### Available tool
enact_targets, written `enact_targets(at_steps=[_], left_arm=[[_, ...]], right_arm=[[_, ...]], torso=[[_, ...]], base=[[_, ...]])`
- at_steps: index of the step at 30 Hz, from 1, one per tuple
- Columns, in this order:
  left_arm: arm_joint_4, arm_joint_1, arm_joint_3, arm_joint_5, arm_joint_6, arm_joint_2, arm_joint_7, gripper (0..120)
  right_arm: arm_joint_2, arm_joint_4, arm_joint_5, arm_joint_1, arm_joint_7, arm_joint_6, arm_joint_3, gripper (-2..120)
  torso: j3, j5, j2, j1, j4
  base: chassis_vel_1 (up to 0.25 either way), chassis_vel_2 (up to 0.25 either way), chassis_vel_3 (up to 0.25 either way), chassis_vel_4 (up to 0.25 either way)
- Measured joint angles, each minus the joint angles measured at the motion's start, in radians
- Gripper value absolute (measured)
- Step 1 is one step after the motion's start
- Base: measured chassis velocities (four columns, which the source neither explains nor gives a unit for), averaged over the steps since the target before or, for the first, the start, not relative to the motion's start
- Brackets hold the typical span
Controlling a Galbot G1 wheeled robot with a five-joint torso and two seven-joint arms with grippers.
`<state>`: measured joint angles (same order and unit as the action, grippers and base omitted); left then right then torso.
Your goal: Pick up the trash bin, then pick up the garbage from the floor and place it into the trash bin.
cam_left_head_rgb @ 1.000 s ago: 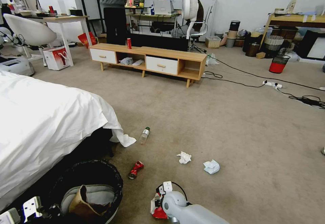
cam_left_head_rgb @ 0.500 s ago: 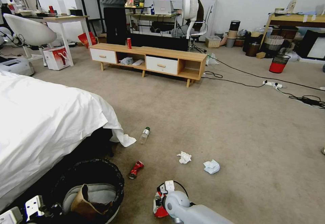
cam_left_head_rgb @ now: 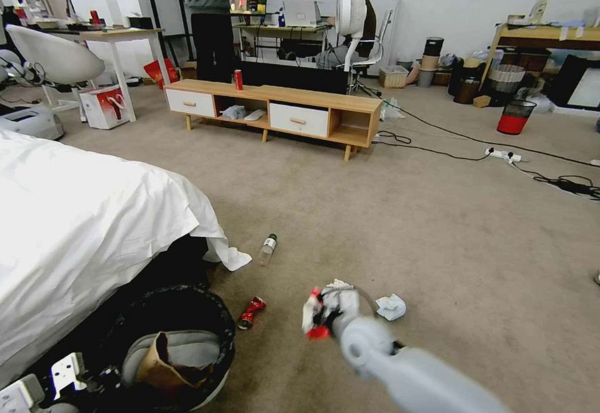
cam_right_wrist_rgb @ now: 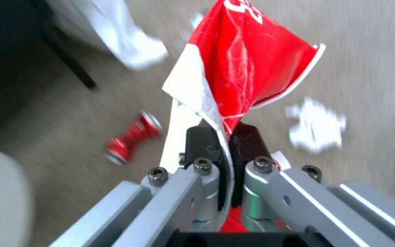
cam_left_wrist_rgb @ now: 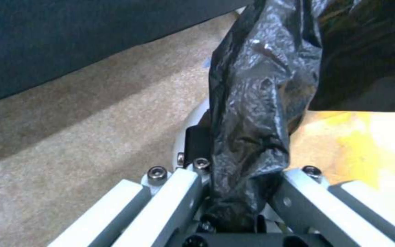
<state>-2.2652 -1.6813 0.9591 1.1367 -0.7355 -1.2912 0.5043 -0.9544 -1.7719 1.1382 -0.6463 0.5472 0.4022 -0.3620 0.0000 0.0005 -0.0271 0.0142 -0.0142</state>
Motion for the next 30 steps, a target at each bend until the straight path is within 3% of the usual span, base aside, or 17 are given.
enact_targets(at_steps=[6,16,23,26,28,30], left_arm=[[-0.022,-0.002,-0.013,0.010,0.000,0.008,0.004,1],[-0.052,-0.021,-0.028,0.025,0.000,0.039,0.009,1],[-0.068,-0.037,-0.028,0.024,0.000,0.060,0.008,1],[-0.070,-0.039,-0.026,0.023,0.000,0.062,0.008,1],[-0.074,-0.049,-0.022,0.021,0.000,0.071,0.007,1],[-0.075,-0.050,-0.021,0.021,0.000,0.072,0.007,1]], right_arm=[[0.073,-0.178,0.027,0.036,-0.048,-0.040,0.062,1],[0.072,-0.383,0.188,0.196,-0.126,-0.107,0.031,1],[-0.005,-0.406,0.305,0.424,-0.148,-0.116,-0.133,1],[-0.025,-0.404,0.325,0.450,-0.142,-0.109,-0.163,1],[-0.106,-0.390,0.403,0.519,-0.085,-0.057,-0.271,1],[-0.127,-0.384,0.423,0.531,-0.068,-0.037,-0.299,1]], torso=[[0.000,-0.0001,0.000,0.000,0.0001],[0.000,-0.0004,0.000,0.000,0.0003],[0.000,-0.0009,0.000,0.000,0.0004],[0.000,-0.0007,0.000,0.000,0.0004],[0.000,-0.0008,0.000,0.000,0.0004],[0.000,-0.0008,0.000,0.000,0.0004]], base=[[0.000,0.000,0.000,0.000],[0.000,0.000,0.000,0.000],[0.000,0.000,0.000,0.000],[0.000,0.000,0.000,0.000],[0.000,0.000,0.000,0.000],[0.000,0.000,0.000,0.000]])
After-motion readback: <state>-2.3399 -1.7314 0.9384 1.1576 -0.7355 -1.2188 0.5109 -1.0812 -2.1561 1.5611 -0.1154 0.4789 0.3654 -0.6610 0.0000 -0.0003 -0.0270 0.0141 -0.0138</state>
